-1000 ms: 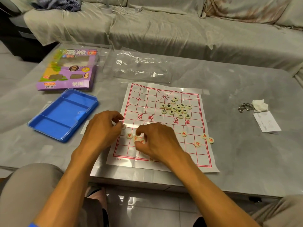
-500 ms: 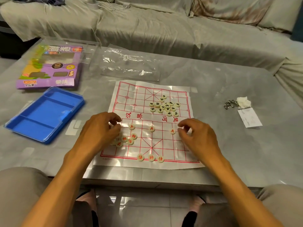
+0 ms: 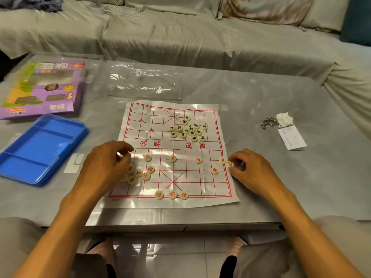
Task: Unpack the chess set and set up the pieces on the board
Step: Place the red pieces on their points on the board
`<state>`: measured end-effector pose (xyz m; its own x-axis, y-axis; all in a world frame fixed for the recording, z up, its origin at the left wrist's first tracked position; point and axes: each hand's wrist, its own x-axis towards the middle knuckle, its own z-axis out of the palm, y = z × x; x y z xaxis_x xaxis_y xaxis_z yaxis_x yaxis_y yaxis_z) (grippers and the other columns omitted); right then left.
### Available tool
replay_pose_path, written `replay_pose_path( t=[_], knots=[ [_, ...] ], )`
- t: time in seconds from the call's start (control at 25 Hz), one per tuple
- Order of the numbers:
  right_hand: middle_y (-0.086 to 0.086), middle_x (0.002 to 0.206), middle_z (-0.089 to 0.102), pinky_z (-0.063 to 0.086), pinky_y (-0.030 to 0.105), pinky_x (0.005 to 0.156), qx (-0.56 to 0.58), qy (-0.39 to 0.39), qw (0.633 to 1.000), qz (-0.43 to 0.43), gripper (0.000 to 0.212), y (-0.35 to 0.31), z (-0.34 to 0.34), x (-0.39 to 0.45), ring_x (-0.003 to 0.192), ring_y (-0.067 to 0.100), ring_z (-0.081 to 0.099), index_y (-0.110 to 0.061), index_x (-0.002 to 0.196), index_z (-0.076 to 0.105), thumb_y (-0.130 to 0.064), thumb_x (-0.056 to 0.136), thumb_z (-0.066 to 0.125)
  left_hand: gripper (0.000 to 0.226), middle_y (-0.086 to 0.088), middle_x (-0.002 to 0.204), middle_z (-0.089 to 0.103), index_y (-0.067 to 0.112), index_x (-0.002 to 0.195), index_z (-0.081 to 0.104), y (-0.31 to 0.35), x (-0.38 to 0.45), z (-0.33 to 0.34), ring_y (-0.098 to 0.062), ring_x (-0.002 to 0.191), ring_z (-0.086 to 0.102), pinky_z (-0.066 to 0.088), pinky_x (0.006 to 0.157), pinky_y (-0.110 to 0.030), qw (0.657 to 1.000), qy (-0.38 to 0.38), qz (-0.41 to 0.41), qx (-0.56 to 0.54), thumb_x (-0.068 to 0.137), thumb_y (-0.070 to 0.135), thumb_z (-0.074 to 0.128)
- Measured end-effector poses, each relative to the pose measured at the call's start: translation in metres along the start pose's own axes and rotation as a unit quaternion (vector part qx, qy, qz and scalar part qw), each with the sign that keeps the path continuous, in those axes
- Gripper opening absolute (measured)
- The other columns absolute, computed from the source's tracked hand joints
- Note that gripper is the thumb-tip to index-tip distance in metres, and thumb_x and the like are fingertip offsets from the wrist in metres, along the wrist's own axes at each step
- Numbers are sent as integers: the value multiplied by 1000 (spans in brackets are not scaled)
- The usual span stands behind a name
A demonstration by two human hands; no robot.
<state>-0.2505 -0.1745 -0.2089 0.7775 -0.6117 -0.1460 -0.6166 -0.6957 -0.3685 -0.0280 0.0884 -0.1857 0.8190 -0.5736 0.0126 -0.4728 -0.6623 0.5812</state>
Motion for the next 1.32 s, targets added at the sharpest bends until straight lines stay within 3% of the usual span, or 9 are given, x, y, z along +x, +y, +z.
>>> replay_pose_path(
  t=[0.2,0.36,0.44,0.56,0.8,1.0,1.32],
  knots=[
    [-15,86,62,44,14,62,18,55,998,14,26,-3,-5,-12,71,7,58,-28,95,59,-49,82,67,22,1,103,64,22,113,64,-1,1,-1,-14,85,57,50,76,-32,1000,7,0,-7,93,21,55],
    [-18,85,61,51,17,75,101,85,989,-72,23,-50,-4,-23,71,3,60,-30,95,59,-45,81,69,17,7,101,65,28,104,67,-1,8,-4,-8,86,59,45,68,-22,992,6,-42,-117,93,21,55],
    [-20,85,60,47,15,80,106,66,986,-112,19,-85,4,-23,70,2,58,-34,96,58,-43,83,67,17,5,102,65,27,107,65,-6,9,-8,-11,87,60,50,74,-29,994,6,-61,-94,93,22,57],
    [-20,85,60,44,11,73,126,44,982,-131,18,-119,19,-17,68,1,55,-33,101,60,-36,84,67,20,7,101,63,28,111,64,-13,4,-11,-12,85,59,55,78,-34,996,-55,-64,-18,91,27,61],
    [-16,92,64,43,9,69,124,0,987,-102,19,-132,35,-11,74,2,56,-29,102,65,-36,84,68,22,4,105,66,26,112,65,-15,4,-15,-10,83,58,52,75,-26,992,-108,-54,26,90,24,62],
    [-8,108,67,49,25,81,13,0,993,-119,29,-158,52,10,93,11,59,-26,114,65,-38,88,61,30,2,116,65,25,117,65,-16,2,-12,-10,88,57,49,79,-23,983,-173,-42,50,88,16,65],
    [-4,114,67,48,25,83,6,-22,990,-139,29,-168,61,23,98,14,61,-25,117,65,-35,92,57,30,3,113,66,27,115,65,-20,5,-16,-10,86,59,45,69,-16,981,-183,-35,54,87,16,67]
  ],
)
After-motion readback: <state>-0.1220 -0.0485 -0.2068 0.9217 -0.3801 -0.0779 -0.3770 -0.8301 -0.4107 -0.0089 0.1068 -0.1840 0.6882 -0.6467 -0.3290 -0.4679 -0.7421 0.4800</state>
